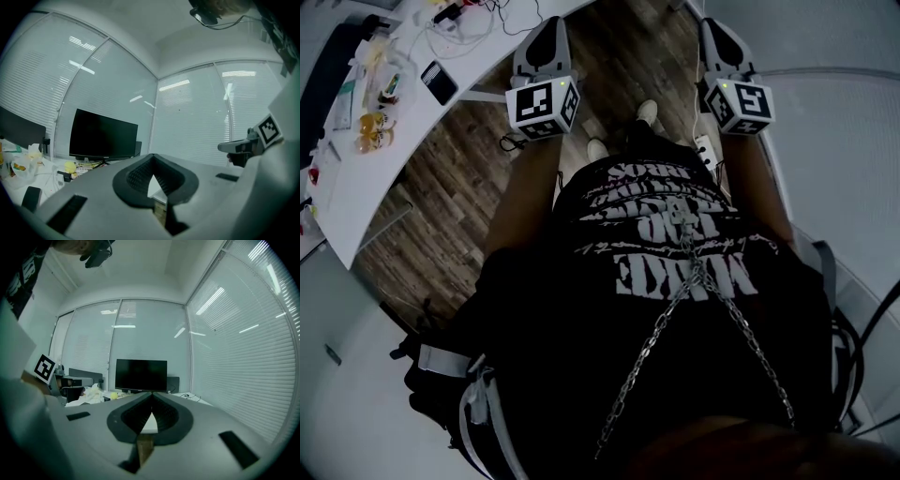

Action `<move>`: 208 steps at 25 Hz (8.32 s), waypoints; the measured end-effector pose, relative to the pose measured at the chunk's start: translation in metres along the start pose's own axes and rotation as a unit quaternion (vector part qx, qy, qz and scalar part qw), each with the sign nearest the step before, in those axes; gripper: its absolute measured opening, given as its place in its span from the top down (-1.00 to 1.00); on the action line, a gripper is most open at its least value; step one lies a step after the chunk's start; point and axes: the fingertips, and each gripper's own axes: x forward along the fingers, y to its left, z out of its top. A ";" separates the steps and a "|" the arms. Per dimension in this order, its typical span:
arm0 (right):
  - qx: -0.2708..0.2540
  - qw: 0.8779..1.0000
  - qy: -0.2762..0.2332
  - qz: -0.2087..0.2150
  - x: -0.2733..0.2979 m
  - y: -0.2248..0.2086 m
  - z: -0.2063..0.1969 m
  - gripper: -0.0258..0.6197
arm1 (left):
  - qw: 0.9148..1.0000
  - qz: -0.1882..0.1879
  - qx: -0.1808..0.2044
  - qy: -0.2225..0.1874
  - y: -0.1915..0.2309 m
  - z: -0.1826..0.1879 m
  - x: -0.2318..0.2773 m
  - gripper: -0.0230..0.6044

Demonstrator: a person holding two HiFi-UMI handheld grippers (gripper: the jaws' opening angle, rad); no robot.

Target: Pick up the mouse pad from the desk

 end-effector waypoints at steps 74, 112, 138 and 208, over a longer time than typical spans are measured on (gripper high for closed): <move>-0.012 0.994 0.025 0.107 0.437 -0.174 0.044 0.92 | 0.993 0.086 -0.062 0.046 0.142 0.003 0.419 0.91; -0.091 0.842 0.462 0.264 0.642 -0.201 -0.286 0.27 | 0.857 0.217 -0.146 0.444 0.210 -0.299 0.528 0.34; 0.001 0.872 0.369 0.322 0.604 -0.169 -0.188 0.77 | 0.916 0.134 -0.159 0.342 0.184 -0.218 0.531 0.78; -0.035 0.816 0.483 0.317 0.591 -0.171 -0.250 0.59 | 0.866 0.148 -0.137 0.458 0.177 -0.290 0.500 0.59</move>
